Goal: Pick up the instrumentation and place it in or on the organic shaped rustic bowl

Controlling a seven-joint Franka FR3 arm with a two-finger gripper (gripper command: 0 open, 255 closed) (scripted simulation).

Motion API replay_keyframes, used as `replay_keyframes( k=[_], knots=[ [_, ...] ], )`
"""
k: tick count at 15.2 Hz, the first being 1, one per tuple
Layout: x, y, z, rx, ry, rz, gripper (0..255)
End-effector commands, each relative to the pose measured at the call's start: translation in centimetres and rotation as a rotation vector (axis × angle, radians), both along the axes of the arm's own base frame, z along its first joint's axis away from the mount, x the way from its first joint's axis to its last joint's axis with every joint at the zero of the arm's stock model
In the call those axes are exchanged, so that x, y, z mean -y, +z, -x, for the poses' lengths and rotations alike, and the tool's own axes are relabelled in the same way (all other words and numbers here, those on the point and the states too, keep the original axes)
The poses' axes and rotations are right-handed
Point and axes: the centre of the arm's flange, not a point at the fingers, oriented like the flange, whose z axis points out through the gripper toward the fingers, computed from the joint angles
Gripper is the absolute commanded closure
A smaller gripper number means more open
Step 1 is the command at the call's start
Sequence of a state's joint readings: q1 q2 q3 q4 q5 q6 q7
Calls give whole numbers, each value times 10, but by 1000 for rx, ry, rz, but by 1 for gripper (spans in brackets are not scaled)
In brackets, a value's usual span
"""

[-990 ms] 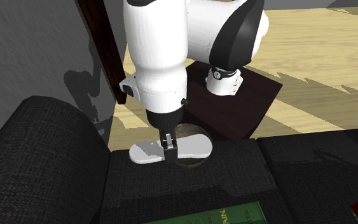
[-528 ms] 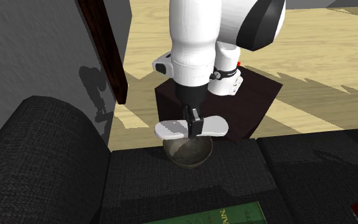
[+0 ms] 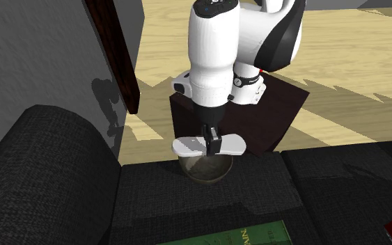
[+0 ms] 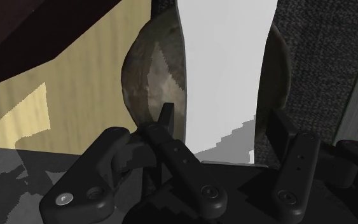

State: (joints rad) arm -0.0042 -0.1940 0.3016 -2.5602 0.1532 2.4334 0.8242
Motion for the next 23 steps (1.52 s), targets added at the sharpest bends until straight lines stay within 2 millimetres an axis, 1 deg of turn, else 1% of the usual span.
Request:
replay_keyframes(
  k=[1, 6, 14, 15, 20, 23],
  knots=[
    [-1, -10, 0, 1, 0, 0, 255],
    [-1, -36, 0, 1, 0, 0, 255],
    [-1, -36, 0, 1, 0, 0, 255],
    [-1, -36, 0, 1, 0, 0, 0],
    [-1, -36, 0, 1, 0, 0, 0],
    [1, 3, 2, 1, 0, 0, 0]
  ],
)
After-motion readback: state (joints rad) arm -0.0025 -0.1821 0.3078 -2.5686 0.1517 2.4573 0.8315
